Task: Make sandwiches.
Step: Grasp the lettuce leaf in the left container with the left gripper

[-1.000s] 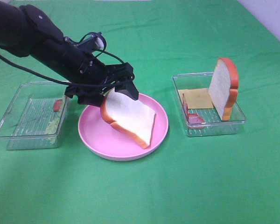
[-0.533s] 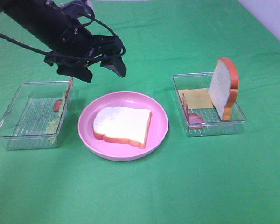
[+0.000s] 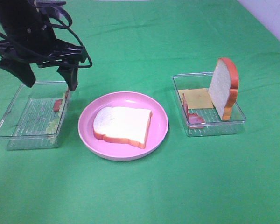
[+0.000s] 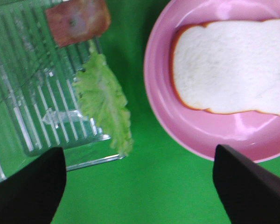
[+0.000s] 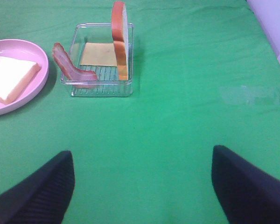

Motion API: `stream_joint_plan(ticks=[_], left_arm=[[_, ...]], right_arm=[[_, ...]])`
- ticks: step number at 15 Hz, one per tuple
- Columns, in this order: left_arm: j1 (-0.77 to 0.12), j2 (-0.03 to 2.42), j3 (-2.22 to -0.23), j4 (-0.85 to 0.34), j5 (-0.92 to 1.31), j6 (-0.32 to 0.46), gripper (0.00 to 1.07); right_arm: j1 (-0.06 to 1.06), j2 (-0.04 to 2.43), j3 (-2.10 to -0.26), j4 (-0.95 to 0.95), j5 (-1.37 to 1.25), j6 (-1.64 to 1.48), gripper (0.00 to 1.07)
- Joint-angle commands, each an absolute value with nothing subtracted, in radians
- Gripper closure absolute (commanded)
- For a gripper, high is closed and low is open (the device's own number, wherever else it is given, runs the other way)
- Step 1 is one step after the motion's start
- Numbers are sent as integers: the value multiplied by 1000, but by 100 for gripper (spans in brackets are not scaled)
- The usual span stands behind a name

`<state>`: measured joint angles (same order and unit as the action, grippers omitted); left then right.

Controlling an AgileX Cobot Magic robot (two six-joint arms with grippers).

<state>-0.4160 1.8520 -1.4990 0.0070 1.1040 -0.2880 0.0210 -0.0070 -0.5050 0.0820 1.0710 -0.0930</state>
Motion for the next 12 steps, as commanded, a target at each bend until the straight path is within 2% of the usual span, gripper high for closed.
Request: stream_joint_plan(ticks=[1,5,8,10,11,12], left_arm=[[-421,1900,-1503,59,1132,-322,26],[-421,1988,-1503,59,1092,-335,29],[-421,2053,-1505,53,1023,-337,47],[-421,2069,-1505,52,1025,-337,52],[-421,2070,-1505,61,1026,-337,58],[-421,2068,-1505,70,1007,-337,78]], right_arm=[[19,-20,-504,84,1059,-106,31],[19,-20,-504,84,1059,-106,31],[19,-20,-504,84,1059,-106,31],[19,-20,-504,84,1059,-106,31],[19,-20,-504,84,1059,-106,31],[19,-20,-504,84,1059,-106,31]])
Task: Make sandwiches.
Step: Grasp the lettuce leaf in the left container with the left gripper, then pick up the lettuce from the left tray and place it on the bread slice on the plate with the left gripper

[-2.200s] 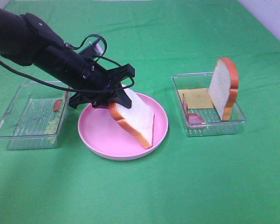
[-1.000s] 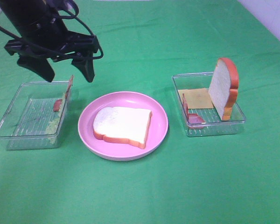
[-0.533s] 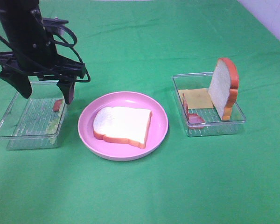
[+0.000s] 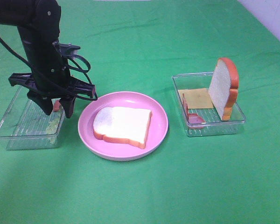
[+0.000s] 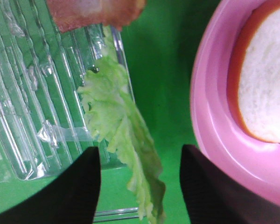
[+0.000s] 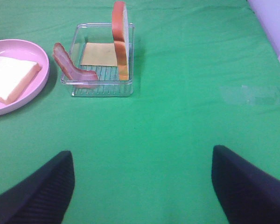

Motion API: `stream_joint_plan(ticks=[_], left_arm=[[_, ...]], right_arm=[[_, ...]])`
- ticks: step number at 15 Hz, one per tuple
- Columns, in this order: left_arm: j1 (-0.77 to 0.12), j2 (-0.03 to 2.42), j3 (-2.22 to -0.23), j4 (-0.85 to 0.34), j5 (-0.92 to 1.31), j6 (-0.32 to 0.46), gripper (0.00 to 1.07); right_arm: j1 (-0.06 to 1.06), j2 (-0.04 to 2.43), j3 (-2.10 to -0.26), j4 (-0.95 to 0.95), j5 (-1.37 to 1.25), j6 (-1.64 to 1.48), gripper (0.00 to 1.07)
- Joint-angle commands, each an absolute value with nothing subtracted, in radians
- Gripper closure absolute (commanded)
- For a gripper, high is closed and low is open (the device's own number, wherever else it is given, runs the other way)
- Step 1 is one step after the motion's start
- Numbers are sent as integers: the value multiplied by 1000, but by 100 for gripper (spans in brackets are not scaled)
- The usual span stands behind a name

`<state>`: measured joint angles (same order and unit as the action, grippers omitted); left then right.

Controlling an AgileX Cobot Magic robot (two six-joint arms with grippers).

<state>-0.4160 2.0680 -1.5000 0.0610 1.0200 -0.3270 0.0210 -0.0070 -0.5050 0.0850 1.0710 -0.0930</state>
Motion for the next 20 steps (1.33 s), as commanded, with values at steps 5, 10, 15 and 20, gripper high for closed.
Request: stream_joint_plan(ticks=[5,10,15,20], left_arm=[[-421,2067,-1505,63,986,-335,107],[-421,1968,-1513,-37,976,-309,107],[-421,1936,-1513,-571,860,50,107],[-421,2024,-1513,-934,854,302,107]], right_arm=[[19,-20,-504,84,1059,-106,31],[19,-20,-504,84,1059,-106,31],[19,-20,-504,84,1059,-106,31],[19,-20,-504,84,1059,-106,31]])
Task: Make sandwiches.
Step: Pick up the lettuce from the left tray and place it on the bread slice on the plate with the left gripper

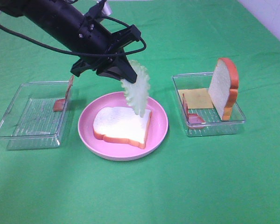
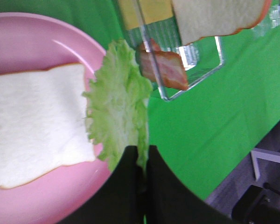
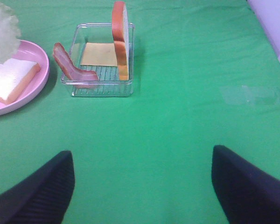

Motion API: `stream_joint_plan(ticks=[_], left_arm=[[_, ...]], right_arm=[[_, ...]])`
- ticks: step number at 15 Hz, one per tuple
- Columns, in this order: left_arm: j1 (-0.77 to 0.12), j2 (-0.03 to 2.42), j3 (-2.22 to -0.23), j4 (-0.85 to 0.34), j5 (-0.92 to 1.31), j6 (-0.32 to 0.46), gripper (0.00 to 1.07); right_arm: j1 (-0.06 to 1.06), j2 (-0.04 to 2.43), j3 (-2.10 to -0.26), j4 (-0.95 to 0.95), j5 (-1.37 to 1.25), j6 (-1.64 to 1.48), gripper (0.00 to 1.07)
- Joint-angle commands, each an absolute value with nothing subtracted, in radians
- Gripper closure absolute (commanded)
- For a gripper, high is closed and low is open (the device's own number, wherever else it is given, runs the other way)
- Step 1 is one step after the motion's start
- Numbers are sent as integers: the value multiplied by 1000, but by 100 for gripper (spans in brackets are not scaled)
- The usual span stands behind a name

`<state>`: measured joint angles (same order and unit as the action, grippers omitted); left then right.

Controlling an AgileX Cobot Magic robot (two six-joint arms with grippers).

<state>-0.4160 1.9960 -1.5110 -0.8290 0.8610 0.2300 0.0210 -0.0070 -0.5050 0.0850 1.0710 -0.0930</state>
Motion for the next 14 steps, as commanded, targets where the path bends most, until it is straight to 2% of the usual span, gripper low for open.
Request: stream_joint_plan(ticks=[1,3,4,5,8,10,11,12,13,14], left_arm=[[-421,2050,-1513,-969,867,332,107],[-421,2089,-1513,-925,882,338,107],[-421,2114,-1513,-800,880,275,107],[-421,2117,-1513,-766,876,241,107],[-421,2125,-1513,-563,858,75,107],[-421,2125,-1513,-505,850,26,107],[-421,2125,-1513,-493,849,25,99],[-421,2125,-1513,-493,847,26,85],[-421,2125,-1513,-493,837,26,66],[-421,2125,-1513,-493,831,26,58]], right_arm=[[19,-20,-504,84,1059,-106,31],[19,-20,-504,84,1059,-106,31],[19,-20,-504,84,1059,-106,31],[19,-20,-504,84,1059,-106,31],[19,-20,-504,84,1059,-106,31],[19,-20,-504,84,1059,-106,31],[19,-20,-504,84,1059,-106,31],[19,-20,-504,84,1059,-106,31],[19,-20,-504,84,1059,-106,31],[19,-20,-504,84,1059,-106,31]])
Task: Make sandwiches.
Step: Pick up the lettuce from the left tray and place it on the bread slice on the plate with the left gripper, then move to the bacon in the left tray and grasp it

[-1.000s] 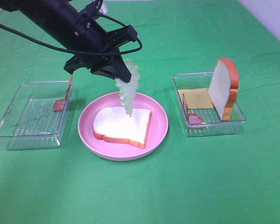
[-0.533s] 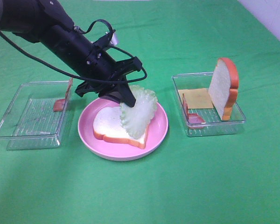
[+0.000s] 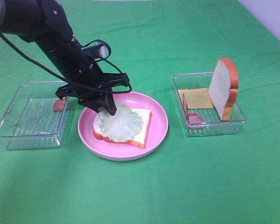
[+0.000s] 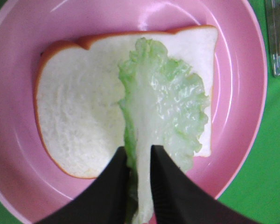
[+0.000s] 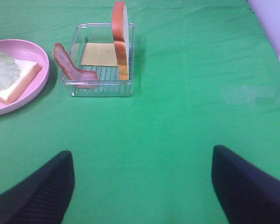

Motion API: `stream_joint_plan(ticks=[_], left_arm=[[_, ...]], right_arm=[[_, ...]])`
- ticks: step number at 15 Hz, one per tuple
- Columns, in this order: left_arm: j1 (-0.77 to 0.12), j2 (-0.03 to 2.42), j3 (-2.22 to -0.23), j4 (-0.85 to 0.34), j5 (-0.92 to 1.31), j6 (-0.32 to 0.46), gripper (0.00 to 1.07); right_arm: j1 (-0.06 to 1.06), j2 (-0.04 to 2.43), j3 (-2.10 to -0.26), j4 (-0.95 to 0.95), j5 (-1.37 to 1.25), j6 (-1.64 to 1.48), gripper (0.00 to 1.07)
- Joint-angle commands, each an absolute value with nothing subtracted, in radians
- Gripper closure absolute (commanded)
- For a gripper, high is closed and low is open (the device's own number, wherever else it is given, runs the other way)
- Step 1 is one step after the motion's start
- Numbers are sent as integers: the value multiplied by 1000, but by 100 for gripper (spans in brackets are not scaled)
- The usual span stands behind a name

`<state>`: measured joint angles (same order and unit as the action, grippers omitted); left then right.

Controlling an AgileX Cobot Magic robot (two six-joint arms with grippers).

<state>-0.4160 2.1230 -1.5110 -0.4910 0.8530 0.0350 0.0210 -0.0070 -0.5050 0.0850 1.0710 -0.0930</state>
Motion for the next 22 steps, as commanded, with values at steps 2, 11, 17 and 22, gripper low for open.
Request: stream_joint_plan(ticks=[2,11,17,22], left_arm=[[-421,2121,-1513,-493,813,26,30],[-414,2053,-1756,-104,1111,-262,27],[-414,2069,-1814,126,1185,-341,27],[-414,2146,-1813,161,1111,-353,29]], right_arm=[[19,-20,-504,84,1059,-106,31],[19,-20,-504,84,1059,-106,31],[19,-20,-504,84,1059,-106,31],[19,-20,-504,84,1059,-106,31]])
